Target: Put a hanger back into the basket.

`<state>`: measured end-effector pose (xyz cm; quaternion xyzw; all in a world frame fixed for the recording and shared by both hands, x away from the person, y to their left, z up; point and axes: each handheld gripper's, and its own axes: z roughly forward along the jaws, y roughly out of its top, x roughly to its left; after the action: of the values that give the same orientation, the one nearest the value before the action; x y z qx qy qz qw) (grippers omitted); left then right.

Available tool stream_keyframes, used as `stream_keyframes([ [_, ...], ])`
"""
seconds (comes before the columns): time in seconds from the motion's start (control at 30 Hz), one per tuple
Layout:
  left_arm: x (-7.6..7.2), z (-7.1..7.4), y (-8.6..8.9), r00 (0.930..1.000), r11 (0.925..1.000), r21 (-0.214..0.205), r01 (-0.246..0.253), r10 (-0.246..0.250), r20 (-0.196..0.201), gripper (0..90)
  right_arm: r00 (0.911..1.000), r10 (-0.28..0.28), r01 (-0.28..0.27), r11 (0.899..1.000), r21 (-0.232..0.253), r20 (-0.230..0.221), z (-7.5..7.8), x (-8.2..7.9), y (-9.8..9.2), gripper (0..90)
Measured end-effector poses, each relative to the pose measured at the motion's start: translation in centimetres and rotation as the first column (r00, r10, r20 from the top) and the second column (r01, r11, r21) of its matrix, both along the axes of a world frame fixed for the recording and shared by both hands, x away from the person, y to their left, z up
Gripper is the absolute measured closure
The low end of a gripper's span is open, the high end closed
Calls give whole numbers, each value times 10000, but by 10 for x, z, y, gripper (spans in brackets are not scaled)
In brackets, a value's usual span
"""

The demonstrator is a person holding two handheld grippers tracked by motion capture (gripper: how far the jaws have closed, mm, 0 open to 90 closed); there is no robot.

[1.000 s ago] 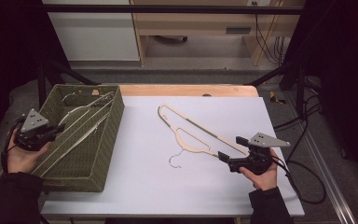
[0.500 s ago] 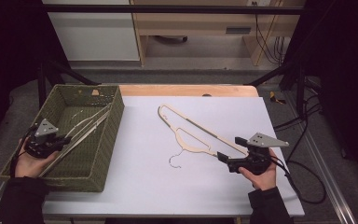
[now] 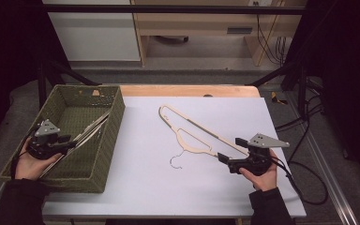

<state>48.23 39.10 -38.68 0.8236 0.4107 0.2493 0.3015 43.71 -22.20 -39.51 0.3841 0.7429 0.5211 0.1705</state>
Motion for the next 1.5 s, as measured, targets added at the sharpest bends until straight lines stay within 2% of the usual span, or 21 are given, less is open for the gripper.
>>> stream_keyframes([
  [0.13,-1,6,-2,9997,9997,-226,126,-122,207,557,10000,-9,9,10000,9,9,0,0,-1,81],
  [0.3,-10,23,-8,9943,9966,-812,116,-29,1063,521,10000,0,0,10000,62,15,1,-1,-1,82],
  [0.33,-14,29,-11,9900,9946,-1035,105,42,1408,510,10000,-35,35,10000,80,22,1,-1,-1,82],
  [0.43,-21,38,-19,9812,9905,-1355,245,21,1930,490,10000,-47,47,9999,105,16,1,-1,-1,82],
  [0.67,-35,56,-49,9609,9810,-1818,672,-146,2765,398,10000,-38,38,10000,83,48,2,-1,-2,82],
  [0.77,-38,61,-62,9586,9767,-1944,908,-329,2827,346,9999,-106,105,9998,154,69,3,-2,-3,82],
  [0.93,-44,68,-87,9492,9589,-2498,1343,-521,3103,244,9998,-117,114,9996,251,128,5,-2,-4,82],
  [1.03,-48,67,-104,9462,9535,-2632,1466,-576,3185,178,9999,-100,97,9997,215,130,4,-2,-4,81],
  [1.1,-49,65,-114,9468,9512,-2635,1603,-727,3134,155,9999,-58,56,9998,177,120,4,-2,-4,81],
  [1.4,-49,49,-154,9469,9317,-3010,2035,-1092,3023,122,9998,32,-34,10000,85,173,3,-2,-4,80],
  [1.5,-48,44,-164,9478,9286,-3057,2105,-1172,2965,116,9998,-8,5,9999,147,192,4,-3,-4,80],
])
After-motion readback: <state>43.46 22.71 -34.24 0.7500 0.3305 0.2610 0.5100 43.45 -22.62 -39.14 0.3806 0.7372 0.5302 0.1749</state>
